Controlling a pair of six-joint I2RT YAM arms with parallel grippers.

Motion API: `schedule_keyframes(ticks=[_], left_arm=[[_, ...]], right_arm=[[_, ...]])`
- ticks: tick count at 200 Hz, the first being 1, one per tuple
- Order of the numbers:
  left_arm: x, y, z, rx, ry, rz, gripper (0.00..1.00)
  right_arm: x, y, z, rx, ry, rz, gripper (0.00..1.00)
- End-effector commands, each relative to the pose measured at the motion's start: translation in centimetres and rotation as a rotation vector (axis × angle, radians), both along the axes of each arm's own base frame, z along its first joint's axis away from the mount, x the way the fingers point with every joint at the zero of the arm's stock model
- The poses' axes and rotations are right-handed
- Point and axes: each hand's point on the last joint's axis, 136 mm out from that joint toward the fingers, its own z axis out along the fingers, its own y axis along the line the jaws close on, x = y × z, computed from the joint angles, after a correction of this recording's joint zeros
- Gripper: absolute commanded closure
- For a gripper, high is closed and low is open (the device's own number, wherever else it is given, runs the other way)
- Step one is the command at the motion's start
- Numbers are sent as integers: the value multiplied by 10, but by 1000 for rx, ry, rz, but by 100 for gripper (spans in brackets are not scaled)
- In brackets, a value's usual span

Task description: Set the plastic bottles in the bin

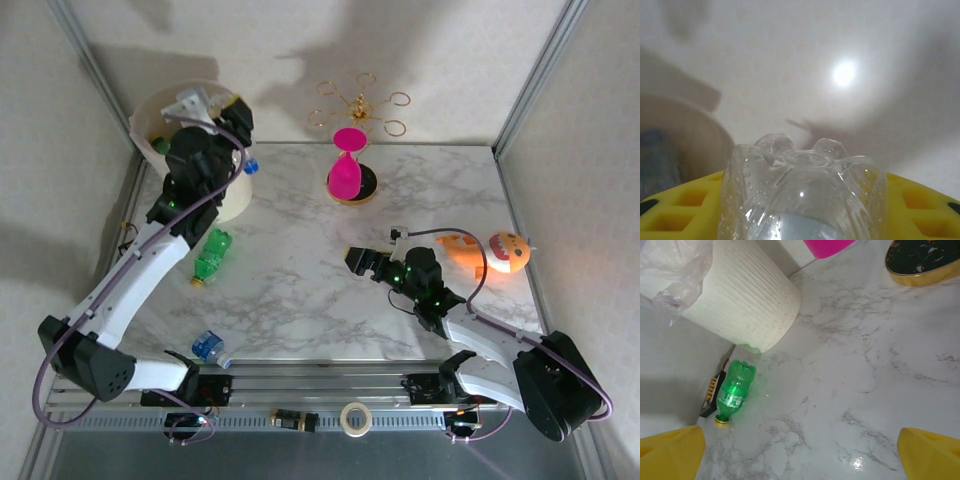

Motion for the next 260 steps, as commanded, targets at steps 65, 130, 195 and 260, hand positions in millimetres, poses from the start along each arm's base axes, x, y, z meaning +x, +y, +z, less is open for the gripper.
schedule_keyframes(ticks=[65,130,195,260], left_arm=[[79,90,26,206,11,290,100],[142,119,-42,173,197,289,100],[168,121,-99,136,356,236,100],[162,118,-95,121,367,217,24]], right_arm=[[-5,-13,-2,-37,-7,-44,1],[-7,-22,1,-53,-15,-77,1],[-7,-24,3,-62,-19,-89,1],[-6,-24,3,-66,-19,-89,1]])
